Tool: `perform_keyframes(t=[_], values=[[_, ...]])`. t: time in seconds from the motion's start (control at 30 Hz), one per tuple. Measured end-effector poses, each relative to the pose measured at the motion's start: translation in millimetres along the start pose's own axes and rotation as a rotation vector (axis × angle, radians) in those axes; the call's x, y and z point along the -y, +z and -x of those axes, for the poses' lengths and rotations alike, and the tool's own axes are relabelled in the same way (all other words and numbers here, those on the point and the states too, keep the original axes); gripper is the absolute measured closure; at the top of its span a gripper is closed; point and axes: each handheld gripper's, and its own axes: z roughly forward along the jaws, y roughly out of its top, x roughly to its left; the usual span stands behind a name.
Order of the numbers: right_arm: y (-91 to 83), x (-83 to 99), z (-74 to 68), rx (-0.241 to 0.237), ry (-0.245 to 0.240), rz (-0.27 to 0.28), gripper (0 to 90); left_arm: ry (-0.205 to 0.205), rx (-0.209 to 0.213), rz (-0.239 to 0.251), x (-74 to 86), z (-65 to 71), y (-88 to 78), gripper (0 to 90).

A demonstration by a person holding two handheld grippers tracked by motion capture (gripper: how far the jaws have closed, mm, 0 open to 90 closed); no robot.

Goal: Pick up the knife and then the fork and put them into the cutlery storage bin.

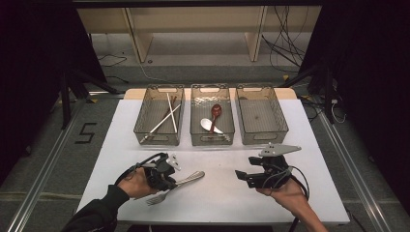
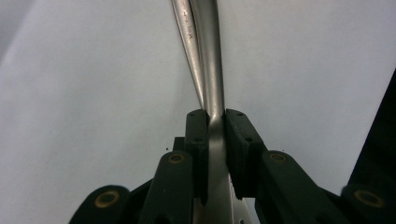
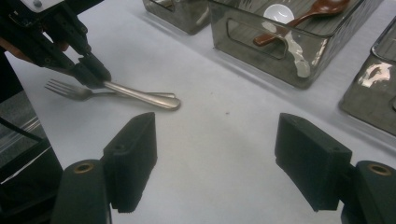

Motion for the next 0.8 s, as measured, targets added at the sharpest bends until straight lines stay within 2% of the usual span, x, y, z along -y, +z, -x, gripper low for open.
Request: perform_keyframes(t=[0.17, 0.23, 0.5, 0.8], values=[[3.6, -0.6, -2.5, -0.007, -0.010, -0.010, 30.4, -0.009, 0.013, -0.016, 1.1, -0.8, 5.5, 79.2], [3.2, -0.6, -1.9, -0.005, -0.005, -0.007, 30.4, 0.006, 0.004, -0.034, 0.9, -0.2, 8.2, 79.2], [3.0, -0.6, -1.7, -0.005, -0.004, -0.007, 30.4, 0.011, -0.008, -0.078, -1.7, 1.8, 15.4, 79.1], [2.6, -0.6, -1.6, -0.006, -0.002, -0.006, 30.4, 0.013, -0.018, -0.104, -4.3, 2.6, 17.6, 78.5]])
